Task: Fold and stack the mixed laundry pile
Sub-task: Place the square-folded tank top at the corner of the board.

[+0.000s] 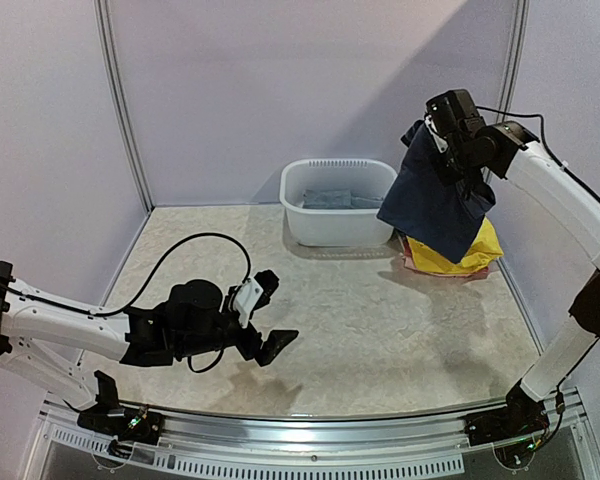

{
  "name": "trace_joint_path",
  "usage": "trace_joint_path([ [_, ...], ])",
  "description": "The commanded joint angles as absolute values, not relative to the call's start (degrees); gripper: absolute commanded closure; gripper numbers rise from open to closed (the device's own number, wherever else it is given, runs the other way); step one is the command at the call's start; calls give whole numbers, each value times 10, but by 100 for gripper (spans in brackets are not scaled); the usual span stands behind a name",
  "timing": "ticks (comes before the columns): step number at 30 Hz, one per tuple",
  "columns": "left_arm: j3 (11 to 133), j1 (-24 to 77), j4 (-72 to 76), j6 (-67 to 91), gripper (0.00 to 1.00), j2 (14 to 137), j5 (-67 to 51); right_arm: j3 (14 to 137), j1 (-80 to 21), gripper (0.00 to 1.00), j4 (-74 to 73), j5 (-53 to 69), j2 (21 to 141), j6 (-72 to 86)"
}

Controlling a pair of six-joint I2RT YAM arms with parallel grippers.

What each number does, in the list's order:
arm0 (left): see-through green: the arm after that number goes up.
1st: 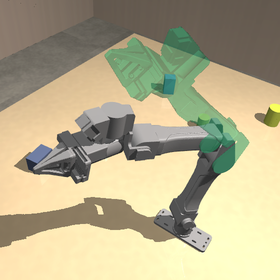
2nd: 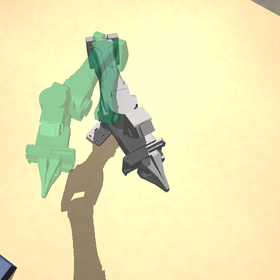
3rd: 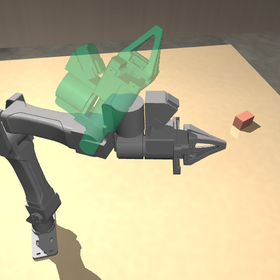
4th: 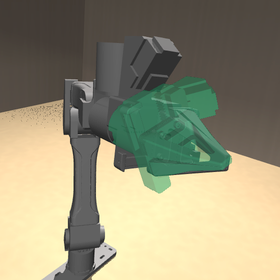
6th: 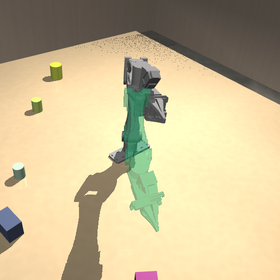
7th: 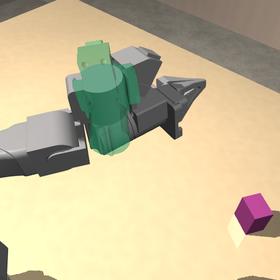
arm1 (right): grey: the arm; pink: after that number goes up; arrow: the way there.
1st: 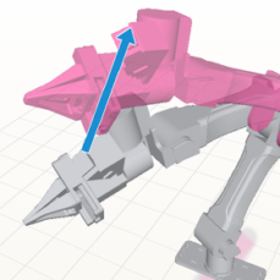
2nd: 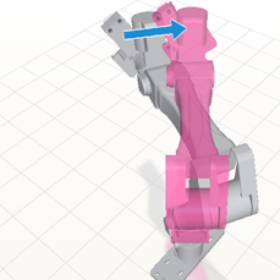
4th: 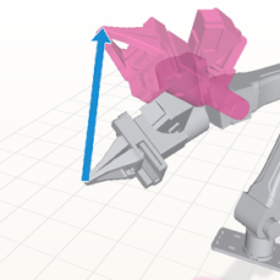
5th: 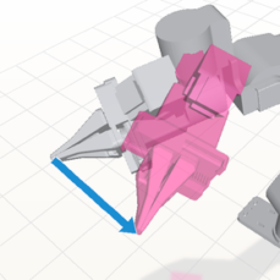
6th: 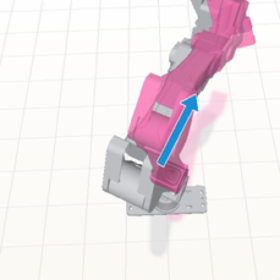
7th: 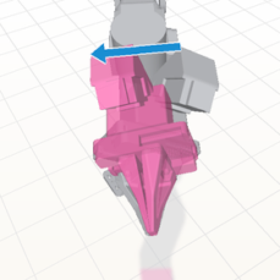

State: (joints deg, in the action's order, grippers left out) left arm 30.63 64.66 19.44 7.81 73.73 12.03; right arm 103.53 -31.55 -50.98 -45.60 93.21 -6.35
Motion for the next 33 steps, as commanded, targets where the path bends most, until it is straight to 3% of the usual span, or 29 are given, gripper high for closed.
trace_joint_path([
  [1,298,639,204,84,2,734,110,1085,-309,100,-517,-429,944,-47],
  [6,298,639,205,84,2,734,109,1129,-309,100,-534,-355,948,-33],
  [15,300,639,211,86,2,743,98,1198,-299,100,-540,-353,981,43],
  [27,304,639,204,88,2,740,97,1196,-123,100,-508,-122,1133,164],
  [33,306,639,200,91,2,741,95,1240,-46,100,-512,-73,1223,176],
])
